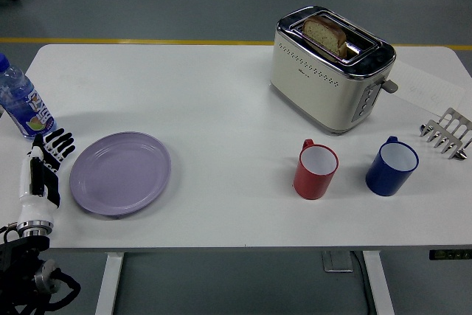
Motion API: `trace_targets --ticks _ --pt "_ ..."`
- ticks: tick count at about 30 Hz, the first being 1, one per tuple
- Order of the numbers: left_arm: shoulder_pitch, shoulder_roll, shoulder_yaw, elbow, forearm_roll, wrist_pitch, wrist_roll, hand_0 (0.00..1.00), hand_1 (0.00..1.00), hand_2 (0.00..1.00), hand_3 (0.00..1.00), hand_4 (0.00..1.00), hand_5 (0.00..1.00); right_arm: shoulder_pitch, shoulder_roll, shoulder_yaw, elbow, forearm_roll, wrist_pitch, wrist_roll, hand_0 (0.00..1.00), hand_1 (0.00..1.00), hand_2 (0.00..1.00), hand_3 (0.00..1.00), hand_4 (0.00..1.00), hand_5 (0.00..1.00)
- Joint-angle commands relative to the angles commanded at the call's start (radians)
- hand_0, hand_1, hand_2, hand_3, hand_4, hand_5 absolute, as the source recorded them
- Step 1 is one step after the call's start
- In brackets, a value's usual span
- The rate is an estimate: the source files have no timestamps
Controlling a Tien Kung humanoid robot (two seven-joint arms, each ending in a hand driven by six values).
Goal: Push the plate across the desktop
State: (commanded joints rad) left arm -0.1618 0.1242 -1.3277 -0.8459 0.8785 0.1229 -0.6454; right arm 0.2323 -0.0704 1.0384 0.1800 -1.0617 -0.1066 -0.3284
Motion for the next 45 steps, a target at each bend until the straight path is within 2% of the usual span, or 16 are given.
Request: trace_targets --ticks 6,13,30,45 --pt "-0.005 0.005 0.045 0.009 -0.002 0.019 0.0 0.861 0.869 0.892 0.839 0.505 0.998 -0.002 0.0 0.0 0.0 -0.002 0.0 -0.001 0.532 0.501 0.6 0.55 0.251 0.197" --pt "-0.015 -0.002 0.087 0.012 -0.03 0.04 0.0 0.876 0.885 0.915 0.852 0.5 0.998 0.0 0.001 -0.003 0.0 0.005 -0.001 0.0 0.532 0.501 0.599 0.55 0.252 0.197" --pt "-0.056 -0.064 0.136 -0.029 -0.051 0.061 0.0 0.879 0.887 0.92 0.873 0.522 0.998 0.007 0.004 0.002 0.0 -0.002 0.001 0.0 0.531 0.501 0.599 0.55 0.252 0.199" --pt "-0.075 -0.083 0.231 -0.051 -0.094 0.065 0.0 0.878 0.885 0.919 0.874 0.524 0.998 0.006 0.005 -0.001 0.0 -0.003 0.002 -0.001 0.531 0.501 0.599 0.551 0.252 0.197"
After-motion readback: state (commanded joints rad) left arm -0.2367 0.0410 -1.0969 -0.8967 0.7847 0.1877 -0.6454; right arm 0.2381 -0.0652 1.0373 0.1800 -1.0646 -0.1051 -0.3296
